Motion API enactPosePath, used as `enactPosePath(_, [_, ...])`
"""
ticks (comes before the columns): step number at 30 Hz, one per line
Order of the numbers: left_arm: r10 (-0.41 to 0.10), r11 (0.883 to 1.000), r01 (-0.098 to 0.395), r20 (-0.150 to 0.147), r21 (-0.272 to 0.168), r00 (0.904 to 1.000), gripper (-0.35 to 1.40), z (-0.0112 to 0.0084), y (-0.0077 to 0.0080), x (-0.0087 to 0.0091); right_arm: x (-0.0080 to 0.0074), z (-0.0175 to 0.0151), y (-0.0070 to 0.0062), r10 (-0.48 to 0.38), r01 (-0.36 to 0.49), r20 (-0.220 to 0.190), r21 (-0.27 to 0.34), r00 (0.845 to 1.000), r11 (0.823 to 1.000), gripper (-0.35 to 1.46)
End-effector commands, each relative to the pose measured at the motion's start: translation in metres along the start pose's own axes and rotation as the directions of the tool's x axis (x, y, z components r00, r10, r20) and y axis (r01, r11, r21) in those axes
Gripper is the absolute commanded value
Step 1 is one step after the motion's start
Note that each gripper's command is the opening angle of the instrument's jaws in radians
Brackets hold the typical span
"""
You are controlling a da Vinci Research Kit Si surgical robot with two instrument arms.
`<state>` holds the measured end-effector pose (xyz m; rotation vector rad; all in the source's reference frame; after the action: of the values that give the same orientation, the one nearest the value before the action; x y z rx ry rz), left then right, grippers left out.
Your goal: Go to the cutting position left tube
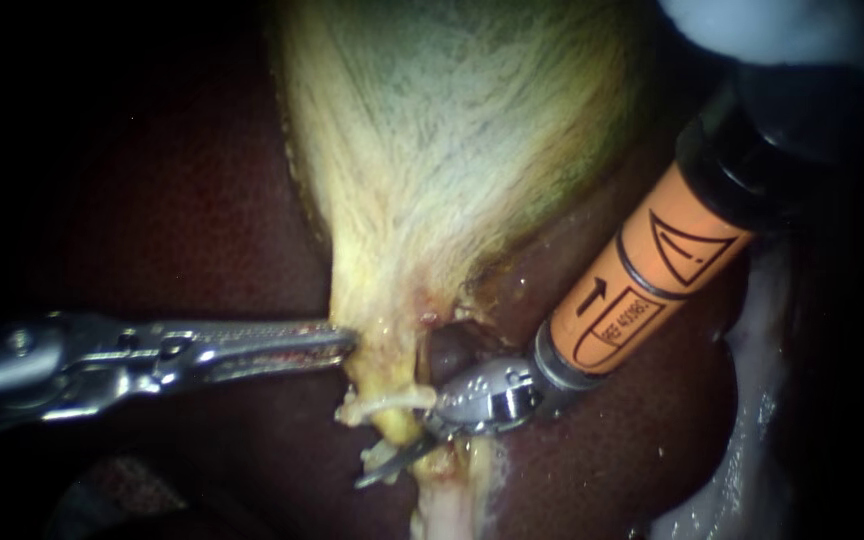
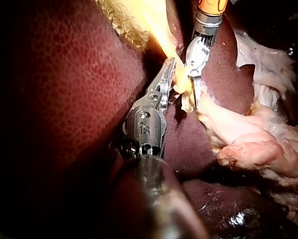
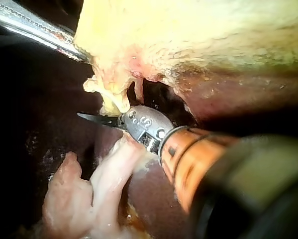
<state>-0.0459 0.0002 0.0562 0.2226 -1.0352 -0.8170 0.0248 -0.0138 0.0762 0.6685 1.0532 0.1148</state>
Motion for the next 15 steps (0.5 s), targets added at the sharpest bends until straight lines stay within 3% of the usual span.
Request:
enactPosePath(1, [0.000, 1.000, 0.000, 0.000, 0.001, 1.0000, -0.35, 0.0000, 0.0000, 0.0000, 0.0000, 0.0000, 0.0000, 0.004, -0.004, -0.001, -0.001, 1.000, 1.000, 1.25])
enactPosePath(15, [0.000, 1.000, 0.000, 0.000, 0.001, 1.0000, -0.35, 0.0002, 0.0003, 0.0001, -0.0001, 0.0000, 0.0002, 0.026, -0.026, -0.004, 0.001, 1.000, 1.000, 1.25])
